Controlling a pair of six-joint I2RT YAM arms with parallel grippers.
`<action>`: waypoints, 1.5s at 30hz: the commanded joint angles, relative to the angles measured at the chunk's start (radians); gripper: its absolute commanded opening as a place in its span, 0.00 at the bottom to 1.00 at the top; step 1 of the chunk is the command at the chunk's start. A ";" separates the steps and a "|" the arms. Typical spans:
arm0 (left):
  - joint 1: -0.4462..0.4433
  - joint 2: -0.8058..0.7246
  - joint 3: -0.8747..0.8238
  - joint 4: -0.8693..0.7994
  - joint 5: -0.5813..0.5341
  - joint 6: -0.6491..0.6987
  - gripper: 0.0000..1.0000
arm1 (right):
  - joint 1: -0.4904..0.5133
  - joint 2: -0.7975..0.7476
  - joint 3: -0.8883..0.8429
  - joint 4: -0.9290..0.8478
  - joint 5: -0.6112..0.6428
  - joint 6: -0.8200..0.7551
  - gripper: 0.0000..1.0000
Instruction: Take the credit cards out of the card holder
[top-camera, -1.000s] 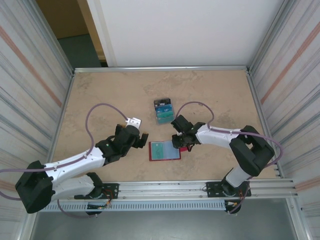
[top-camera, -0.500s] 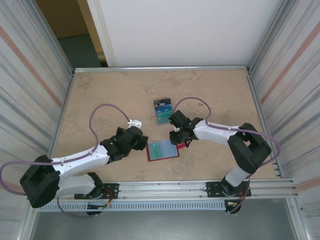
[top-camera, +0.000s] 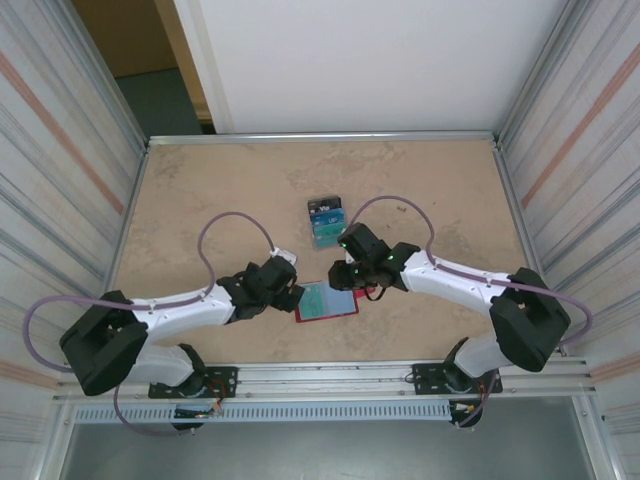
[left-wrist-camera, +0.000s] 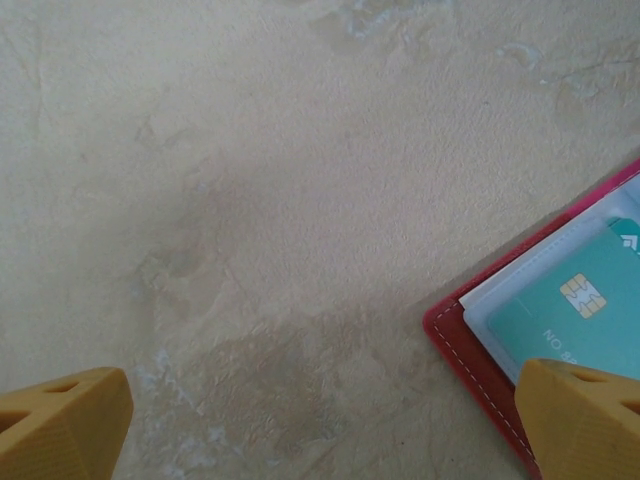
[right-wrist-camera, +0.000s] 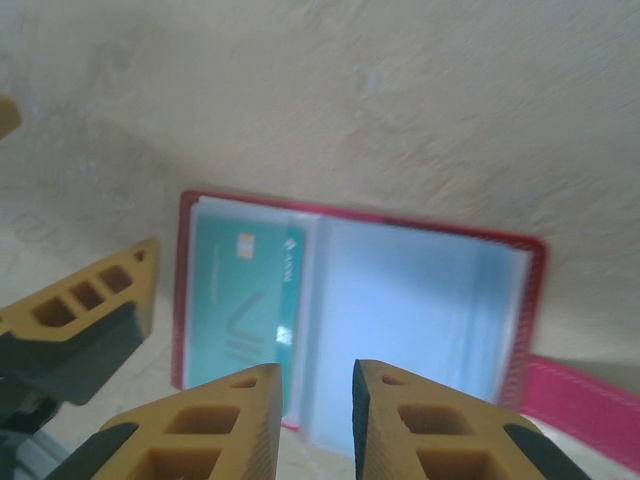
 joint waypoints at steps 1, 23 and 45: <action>-0.008 0.019 0.015 0.029 0.017 0.013 0.99 | 0.023 0.047 -0.002 0.068 -0.058 0.099 0.23; -0.030 0.076 -0.004 -0.007 -0.003 -0.002 0.99 | 0.015 0.190 -0.032 0.171 -0.191 0.206 0.19; -0.046 0.077 0.003 -0.041 -0.024 -0.007 0.99 | 0.013 0.191 -0.088 0.222 -0.215 0.223 0.19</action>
